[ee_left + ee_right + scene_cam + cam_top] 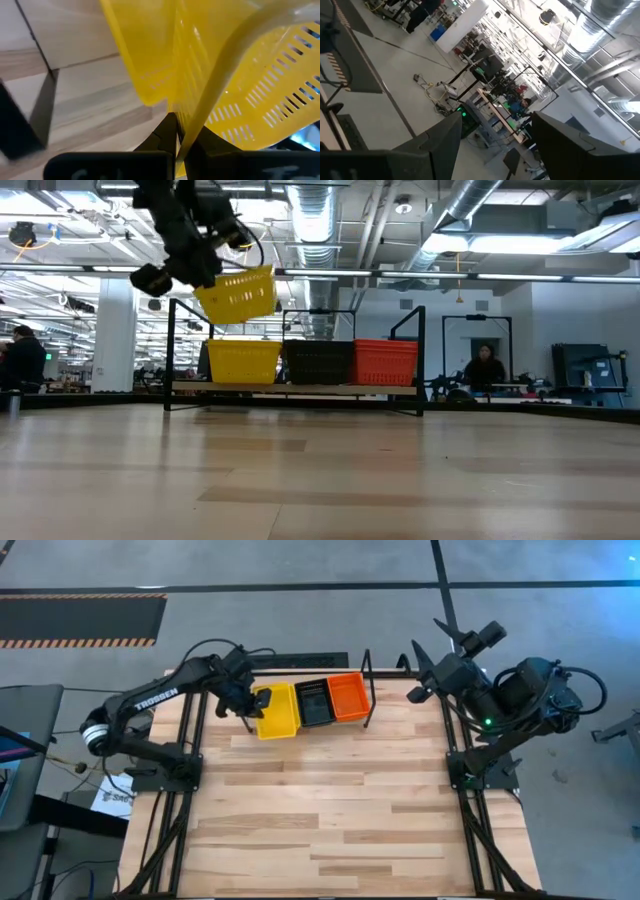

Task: Stack baskets on shelf by color
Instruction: Stack the yellow bin on top of the yellow bins on the shelf, then adjust the bins on the shelf

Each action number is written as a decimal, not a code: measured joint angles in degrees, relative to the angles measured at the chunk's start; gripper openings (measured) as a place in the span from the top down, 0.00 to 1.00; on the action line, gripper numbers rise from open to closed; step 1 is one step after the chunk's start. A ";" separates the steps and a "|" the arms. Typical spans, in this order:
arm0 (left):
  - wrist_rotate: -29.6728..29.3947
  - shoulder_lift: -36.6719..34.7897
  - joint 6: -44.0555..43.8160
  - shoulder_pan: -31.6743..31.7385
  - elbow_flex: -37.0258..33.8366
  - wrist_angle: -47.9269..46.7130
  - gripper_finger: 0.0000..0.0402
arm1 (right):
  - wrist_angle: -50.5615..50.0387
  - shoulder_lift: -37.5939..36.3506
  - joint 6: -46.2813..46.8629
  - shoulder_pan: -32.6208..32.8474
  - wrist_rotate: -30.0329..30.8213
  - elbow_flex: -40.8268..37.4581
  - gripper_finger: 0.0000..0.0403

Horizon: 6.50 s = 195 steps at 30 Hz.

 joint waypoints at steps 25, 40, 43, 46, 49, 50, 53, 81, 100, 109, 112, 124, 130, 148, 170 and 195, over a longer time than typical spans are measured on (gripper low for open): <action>-1.51 3.87 4.76 5.28 2.79 4.71 1.00 | -1.24 0.02 0.04 0.00 -0.03 0.00 0.34; -5.34 3.97 2.83 5.13 2.89 5.82 1.00 | -8.11 0.04 5.43 0.00 -0.06 0.00 0.34; -3.33 3.97 0.98 4.82 2.89 8.00 1.00 | -8.10 0.04 5.44 0.00 -0.07 0.00 0.34; -3.11 4.35 0.43 3.70 2.89 6.36 1.00 | -8.18 0.04 5.47 0.00 -0.05 0.00 0.34; -3.23 5.14 0.63 2.66 2.89 2.65 1.00 | -8.77 0.04 5.57 0.00 -0.03 0.00 0.34; -3.82 5.50 1.06 2.49 2.90 2.32 1.00 | -8.85 0.04 5.57 0.00 -0.03 0.00 0.34; -5.53 6.60 2.09 1.93 2.89 2.95 1.00 | -8.95 0.04 5.57 0.00 -0.03 0.00 0.34; -5.39 9.00 3.14 1.79 2.93 2.34 1.00 | -10.68 0.04 5.43 0.00 0.13 0.00 0.34; -6.32 8.91 7.41 1.76 2.93 4.52 0.86 | -10.86 0.04 5.46 0.00 0.15 0.00 0.34; -4.09 8.66 9.39 2.55 3.06 4.52 0.69 | -10.86 0.04 5.46 0.00 0.15 0.00 0.34; -0.76 8.61 10.80 3.42 3.05 4.48 0.69 | -10.85 0.04 5.38 0.00 0.15 0.00 0.34; -7.34 4.70 23.62 -0.44 17.86 2.32 0.69 | -18.85 2.45 12.15 -6.51 5.78 -0.06 0.37; -25.44 -3.17 26.39 -10.10 25.73 2.48 0.69 | -21.95 5.29 24.77 -14.35 1.90 -0.04 0.71; -52.17 -21.33 21.07 -30.47 26.53 -10.57 0.69 | -30.57 31.02 68.49 -37.82 -88.00 3.33 0.99; -55.37 -15.33 22.66 -30.49 26.47 -15.83 0.69 | -57.40 56.65 57.78 -23.34 -85.14 19.20 1.00; -55.37 -13.69 21.37 -30.47 26.47 -17.44 0.69 | -41.85 58.11 56.46 -27.75 -82.36 19.93 1.00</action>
